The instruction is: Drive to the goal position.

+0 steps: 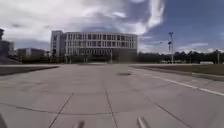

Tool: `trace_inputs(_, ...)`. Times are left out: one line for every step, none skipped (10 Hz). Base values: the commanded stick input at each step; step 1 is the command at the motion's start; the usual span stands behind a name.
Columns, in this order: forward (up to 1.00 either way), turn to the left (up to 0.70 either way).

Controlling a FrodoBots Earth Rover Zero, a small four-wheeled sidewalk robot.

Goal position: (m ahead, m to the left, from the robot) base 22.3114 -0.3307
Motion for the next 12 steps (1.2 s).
trace_inputs(1.00, 0.00)
trace_inputs(1.00, 0.00)
trace_inputs(1.00, 0.00)
trace_inputs(1.00, 0.00)
trace_inputs(1.00, 0.00)
trace_inputs(1.00, 0.00)
trace_inputs(1.00, 0.00)
trace_inputs(1.00, 0.00)
trace_inputs(1.00, 0.00)
trace_inputs(1.00, 0.00)
trace_inputs(1.00, 0.00)
trace_inputs(1.00, 0.00)
